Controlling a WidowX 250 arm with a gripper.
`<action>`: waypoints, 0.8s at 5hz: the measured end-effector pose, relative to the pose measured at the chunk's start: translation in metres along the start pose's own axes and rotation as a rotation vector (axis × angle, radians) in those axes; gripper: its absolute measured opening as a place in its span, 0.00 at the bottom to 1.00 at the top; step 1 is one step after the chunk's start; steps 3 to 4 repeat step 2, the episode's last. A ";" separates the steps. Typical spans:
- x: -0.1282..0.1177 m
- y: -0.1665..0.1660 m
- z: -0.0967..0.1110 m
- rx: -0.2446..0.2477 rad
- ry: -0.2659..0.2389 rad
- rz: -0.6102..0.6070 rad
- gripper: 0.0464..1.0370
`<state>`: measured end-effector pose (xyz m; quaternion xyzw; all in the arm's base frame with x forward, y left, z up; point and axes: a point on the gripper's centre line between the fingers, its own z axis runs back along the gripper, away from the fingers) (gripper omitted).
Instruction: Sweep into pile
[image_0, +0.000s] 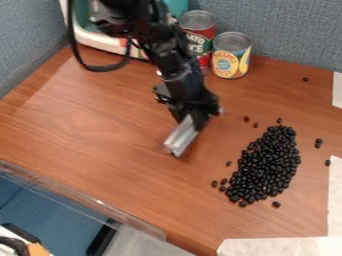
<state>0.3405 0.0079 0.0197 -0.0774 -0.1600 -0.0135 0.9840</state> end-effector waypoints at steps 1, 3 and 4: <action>-0.006 0.013 -0.011 0.024 0.055 -0.013 0.32; -0.004 0.023 -0.014 0.025 0.089 -0.047 0.37; -0.004 0.023 -0.014 0.025 0.089 -0.047 0.37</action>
